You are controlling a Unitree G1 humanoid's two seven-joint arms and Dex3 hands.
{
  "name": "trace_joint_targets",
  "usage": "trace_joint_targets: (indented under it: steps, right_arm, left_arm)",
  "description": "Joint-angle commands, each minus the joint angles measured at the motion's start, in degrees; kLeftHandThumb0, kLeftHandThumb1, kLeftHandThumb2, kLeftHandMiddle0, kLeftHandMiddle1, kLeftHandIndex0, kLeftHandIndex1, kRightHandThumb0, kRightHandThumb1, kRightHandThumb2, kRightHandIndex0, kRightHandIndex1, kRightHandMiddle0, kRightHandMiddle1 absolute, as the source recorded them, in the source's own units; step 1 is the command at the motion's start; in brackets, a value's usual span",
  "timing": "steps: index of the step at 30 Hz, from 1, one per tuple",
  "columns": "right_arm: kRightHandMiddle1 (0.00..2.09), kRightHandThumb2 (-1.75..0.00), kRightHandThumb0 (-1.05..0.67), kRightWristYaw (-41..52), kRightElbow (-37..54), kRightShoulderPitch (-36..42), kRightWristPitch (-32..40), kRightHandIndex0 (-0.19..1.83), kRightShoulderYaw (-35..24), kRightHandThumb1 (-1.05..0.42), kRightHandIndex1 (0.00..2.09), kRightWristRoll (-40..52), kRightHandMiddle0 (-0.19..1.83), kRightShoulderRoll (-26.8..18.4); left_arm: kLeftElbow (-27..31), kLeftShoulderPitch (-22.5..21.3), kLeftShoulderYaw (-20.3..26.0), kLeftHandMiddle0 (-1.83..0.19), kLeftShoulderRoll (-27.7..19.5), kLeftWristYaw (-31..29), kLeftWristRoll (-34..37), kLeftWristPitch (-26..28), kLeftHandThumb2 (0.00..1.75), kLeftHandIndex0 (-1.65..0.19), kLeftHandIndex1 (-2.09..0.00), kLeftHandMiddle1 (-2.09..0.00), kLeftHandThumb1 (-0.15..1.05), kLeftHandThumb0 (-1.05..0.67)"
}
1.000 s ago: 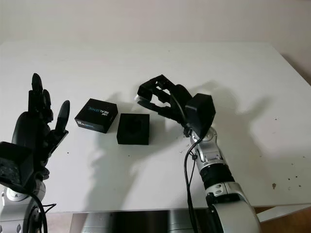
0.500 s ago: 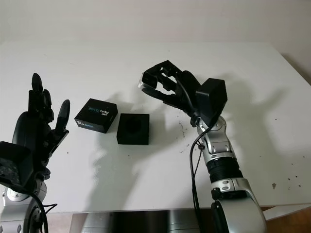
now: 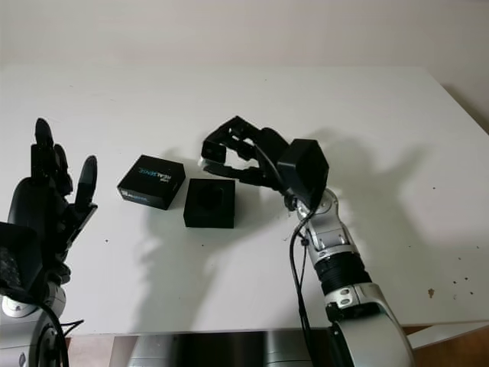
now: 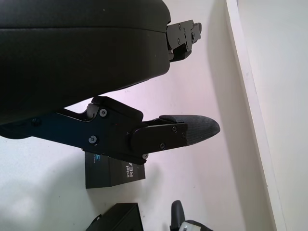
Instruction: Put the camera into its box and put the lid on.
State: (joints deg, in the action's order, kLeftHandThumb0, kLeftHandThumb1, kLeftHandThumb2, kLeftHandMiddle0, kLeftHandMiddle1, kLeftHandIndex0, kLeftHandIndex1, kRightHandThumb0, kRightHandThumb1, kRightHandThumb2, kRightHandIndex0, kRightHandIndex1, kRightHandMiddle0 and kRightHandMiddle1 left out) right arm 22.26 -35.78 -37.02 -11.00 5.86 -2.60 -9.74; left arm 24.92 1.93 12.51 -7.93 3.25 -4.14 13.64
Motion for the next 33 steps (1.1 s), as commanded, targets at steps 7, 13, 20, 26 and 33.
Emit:
trace_joint_targets:
  steps: [7,13,20,26,33]
  right_arm:
    - [1.59,-0.05,-0.47,0.63,-2.01,1.78,-0.66,0.33,0.36,-0.95,0.05,0.21,0.34,0.88]
    - [1.61,-0.06,-0.47,0.74,-0.70,3.64,0.15,0.32,0.86,-0.96,0.05,-0.31,0.32,0.56]
    - [1.57,-0.06,-0.45,0.42,1.29,6.27,2.80,0.31,0.77,-0.96,0.05,-0.24,0.30,0.51]
    - [1.56,-0.06,-0.45,-0.46,2.19,7.86,4.05,0.31,0.94,-0.96,0.05,-0.65,0.30,0.54]
    - [1.57,-0.05,-0.47,-2.95,2.28,9.33,2.77,0.33,1.29,-0.96,0.06,-1.99,0.31,1.02]
  left_arm:
    - [0.18,-0.39,-0.83,0.18,0.47,0.66,-0.63,-1.56,0.48,0.19,0.00,-0.05,1.05,-0.58]
    - [0.02,-0.03,-1.35,0.19,0.49,0.40,-0.36,-2.03,0.49,0.19,0.00,-0.05,1.05,-0.58]
    - [-0.90,0.03,-2.04,0.17,0.39,0.15,-0.82,-2.62,0.49,0.19,-0.01,-0.06,1.05,-0.60]
    - [-1.47,0.04,-2.79,0.16,0.42,0.38,-1.55,-2.93,0.49,0.19,-0.01,-0.06,1.05,-0.59]
    - [-1.75,0.07,-3.08,0.18,0.73,0.35,-1.39,-3.37,0.50,0.19,0.00,-0.05,1.05,-0.60]
